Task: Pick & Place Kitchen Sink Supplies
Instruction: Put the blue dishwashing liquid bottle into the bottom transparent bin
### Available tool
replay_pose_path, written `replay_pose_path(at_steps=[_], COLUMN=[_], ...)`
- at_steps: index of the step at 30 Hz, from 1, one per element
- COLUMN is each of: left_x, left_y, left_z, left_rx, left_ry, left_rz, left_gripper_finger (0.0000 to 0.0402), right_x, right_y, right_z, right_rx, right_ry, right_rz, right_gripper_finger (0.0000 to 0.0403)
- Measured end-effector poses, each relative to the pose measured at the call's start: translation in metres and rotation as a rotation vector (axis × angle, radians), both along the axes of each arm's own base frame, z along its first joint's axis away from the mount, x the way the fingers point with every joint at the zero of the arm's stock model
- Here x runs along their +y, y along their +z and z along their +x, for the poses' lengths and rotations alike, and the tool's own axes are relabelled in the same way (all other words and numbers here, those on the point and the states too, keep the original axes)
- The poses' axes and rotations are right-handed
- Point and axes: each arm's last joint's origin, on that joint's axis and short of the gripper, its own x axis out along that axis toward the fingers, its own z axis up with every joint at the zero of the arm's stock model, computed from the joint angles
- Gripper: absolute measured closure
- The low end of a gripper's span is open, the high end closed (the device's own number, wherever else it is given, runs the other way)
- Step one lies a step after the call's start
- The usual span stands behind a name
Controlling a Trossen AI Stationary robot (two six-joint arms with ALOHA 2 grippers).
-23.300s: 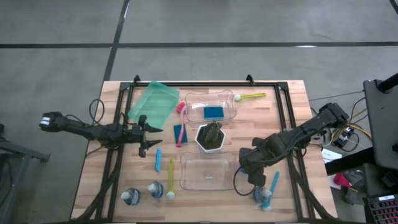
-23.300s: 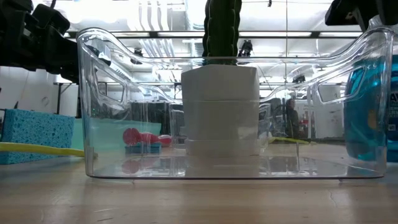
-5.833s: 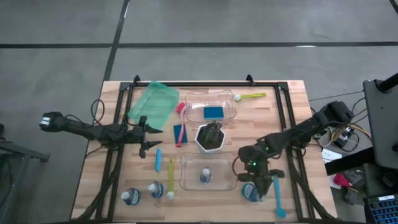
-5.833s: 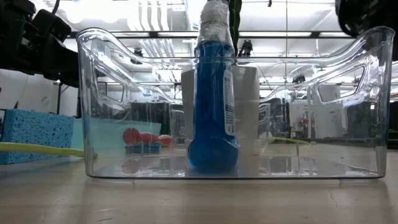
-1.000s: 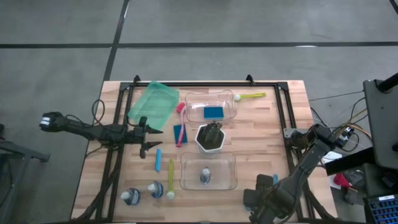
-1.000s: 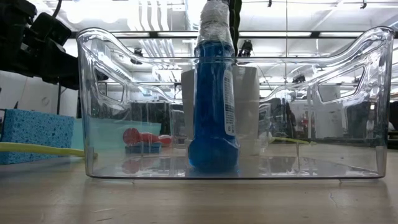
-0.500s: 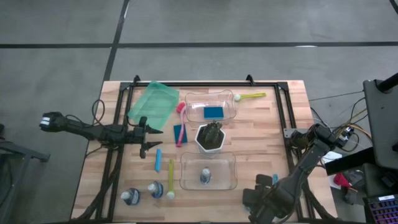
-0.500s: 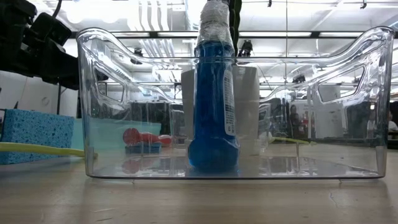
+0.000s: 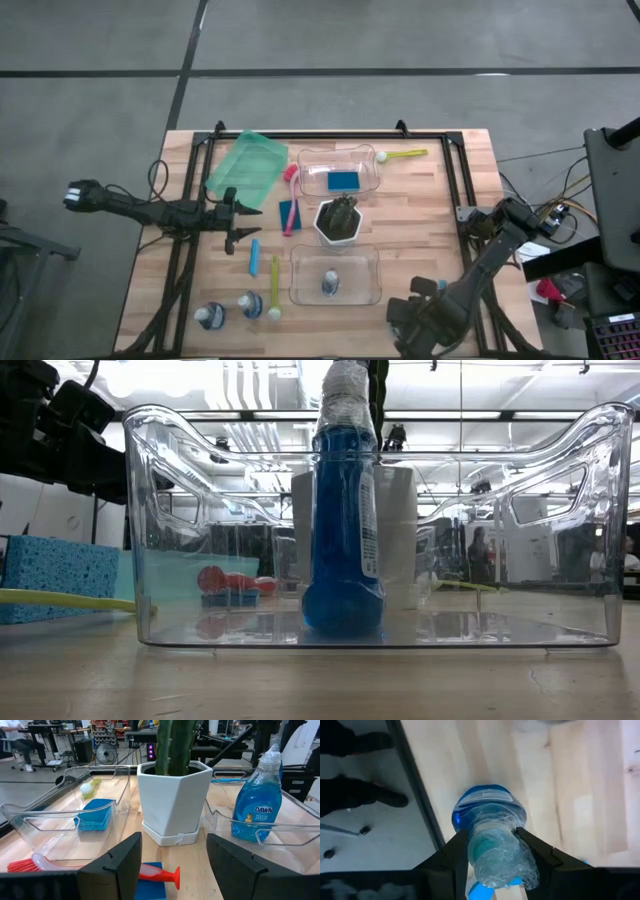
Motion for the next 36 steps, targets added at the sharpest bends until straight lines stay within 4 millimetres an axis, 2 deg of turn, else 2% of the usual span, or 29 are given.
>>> replay_pose_path(at_steps=[8,16,25,36], left_x=[0.000,0.000,0.000,0.000], left_y=[-0.001,-0.001,-0.001,-0.001], left_z=[0.000,0.000,0.000,0.000], left_rx=[0.006,0.006,0.006,0.013], left_ry=[0.000,0.000,-0.001,0.000], left_rz=[0.001,0.001,0.001,0.003], left_gripper_finger=[0.0184,0.0184,0.0184,0.0184], right_x=[-0.025,-0.054,-0.079,-0.111], right_y=[0.024,0.066,0.121,0.160], right_z=[0.016,0.027,0.032,0.037], right_rx=[0.000,0.019,-0.115,-0.276], right_ry=[-0.039,-0.072,-0.131,-0.231], right_rz=[0.006,0.114,0.189,0.208], right_gripper_finger=[0.0275,0.0275,0.0275,0.0275])
